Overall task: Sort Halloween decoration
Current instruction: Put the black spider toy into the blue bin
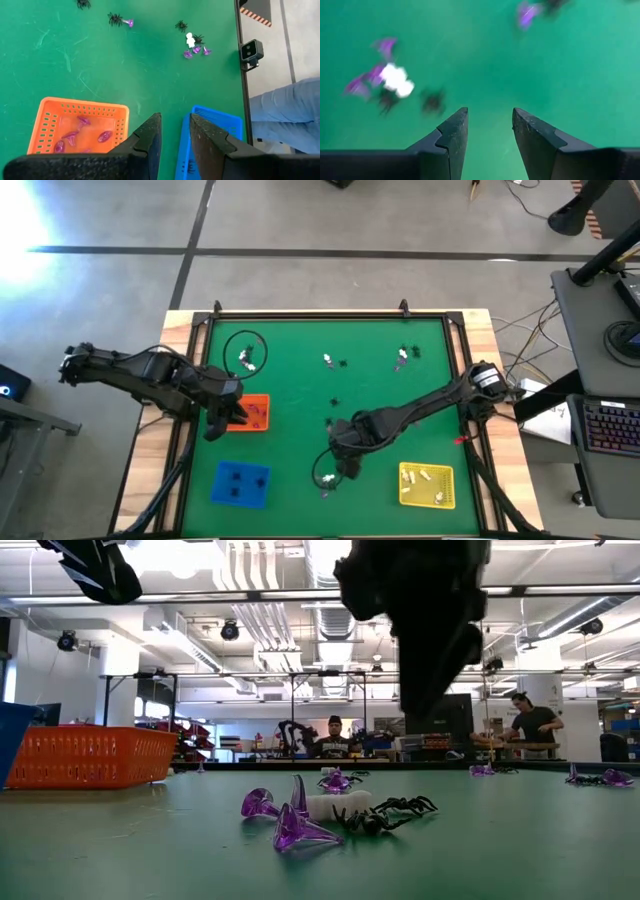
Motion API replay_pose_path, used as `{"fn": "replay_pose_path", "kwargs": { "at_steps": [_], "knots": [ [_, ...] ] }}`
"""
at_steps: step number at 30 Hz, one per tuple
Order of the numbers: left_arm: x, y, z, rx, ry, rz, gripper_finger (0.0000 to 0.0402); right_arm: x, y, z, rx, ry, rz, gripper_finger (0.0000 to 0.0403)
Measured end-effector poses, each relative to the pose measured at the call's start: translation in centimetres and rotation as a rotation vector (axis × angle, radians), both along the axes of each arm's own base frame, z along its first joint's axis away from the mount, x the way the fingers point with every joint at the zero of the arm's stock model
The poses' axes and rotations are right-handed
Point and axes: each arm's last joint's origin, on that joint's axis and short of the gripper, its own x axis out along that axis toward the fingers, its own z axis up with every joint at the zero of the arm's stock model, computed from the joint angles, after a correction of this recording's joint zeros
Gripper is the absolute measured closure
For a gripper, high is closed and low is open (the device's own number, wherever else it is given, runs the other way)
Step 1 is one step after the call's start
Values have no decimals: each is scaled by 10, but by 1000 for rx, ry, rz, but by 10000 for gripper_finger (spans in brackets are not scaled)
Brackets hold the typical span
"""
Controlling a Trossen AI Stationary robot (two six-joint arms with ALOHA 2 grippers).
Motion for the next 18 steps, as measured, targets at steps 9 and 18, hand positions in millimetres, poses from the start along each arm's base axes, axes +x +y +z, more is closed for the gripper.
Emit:
{"fn": "replay_pose_path", "kwargs": {
  "at_steps": [9,18],
  "knots": [
    [1,0,1,3,-12,5,319,2,-22,0,-208,-32,-188,255],
    [0,0,1,2,-12,6,319,-25,-66,1,-394,210,-540,255]
  ]
}}
